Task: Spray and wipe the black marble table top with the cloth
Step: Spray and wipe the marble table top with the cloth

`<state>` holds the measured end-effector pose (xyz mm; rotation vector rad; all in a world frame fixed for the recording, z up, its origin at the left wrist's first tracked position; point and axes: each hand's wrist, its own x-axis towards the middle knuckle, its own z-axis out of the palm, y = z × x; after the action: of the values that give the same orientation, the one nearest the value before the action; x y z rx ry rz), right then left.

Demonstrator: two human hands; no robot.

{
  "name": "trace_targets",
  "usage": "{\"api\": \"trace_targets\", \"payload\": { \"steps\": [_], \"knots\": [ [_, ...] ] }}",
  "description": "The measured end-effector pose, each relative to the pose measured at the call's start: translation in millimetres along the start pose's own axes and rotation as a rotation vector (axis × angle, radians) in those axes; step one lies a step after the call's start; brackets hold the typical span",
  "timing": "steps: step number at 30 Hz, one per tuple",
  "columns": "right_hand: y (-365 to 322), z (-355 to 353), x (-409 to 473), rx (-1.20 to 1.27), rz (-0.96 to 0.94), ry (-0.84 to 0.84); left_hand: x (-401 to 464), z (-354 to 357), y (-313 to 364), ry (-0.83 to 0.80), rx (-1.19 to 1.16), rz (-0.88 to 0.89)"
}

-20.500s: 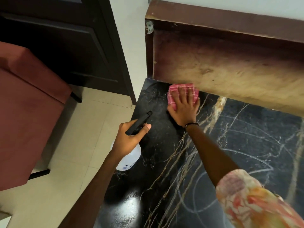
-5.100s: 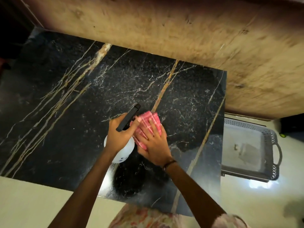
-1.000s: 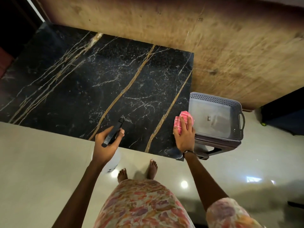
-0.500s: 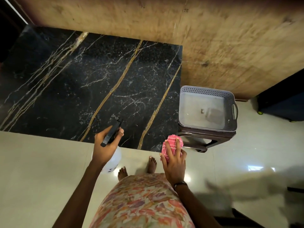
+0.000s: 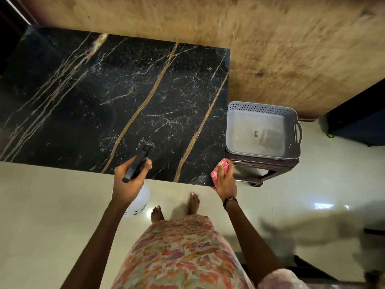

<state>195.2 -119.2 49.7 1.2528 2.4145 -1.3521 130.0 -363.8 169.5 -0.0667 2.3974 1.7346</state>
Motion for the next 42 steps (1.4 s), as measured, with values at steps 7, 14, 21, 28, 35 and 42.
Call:
{"api": "trace_targets", "payload": {
  "steps": [7,14,21,28,35,42],
  "knots": [
    [9.6,23.0,-25.3,-0.397,-0.246,0.187,-6.5,0.8,-3.7,-0.011,0.000,0.000],
    [33.3,18.7,-31.5,-0.780,-0.701,0.019,-8.0,5.0,-5.6,0.010,-0.027,-0.007],
    [-23.2,52.2,-6.6,-0.998,-1.184,-0.346,0.8,10.2,-2.0,0.011,-0.013,0.017],
    [25.1,-4.3,5.2,-0.962,-1.243,-0.342,16.6,12.1,6.7,0.009,0.014,0.036],
    [24.3,-33.2,18.4,-0.853,-0.999,-0.287,28.2,24.4,19.8,-0.026,0.005,0.011],
    [-29.5,-7.7,77.5,-0.773,-0.753,-0.117,45.7,39.3,29.9,-0.060,0.015,0.055]
  ]
}}
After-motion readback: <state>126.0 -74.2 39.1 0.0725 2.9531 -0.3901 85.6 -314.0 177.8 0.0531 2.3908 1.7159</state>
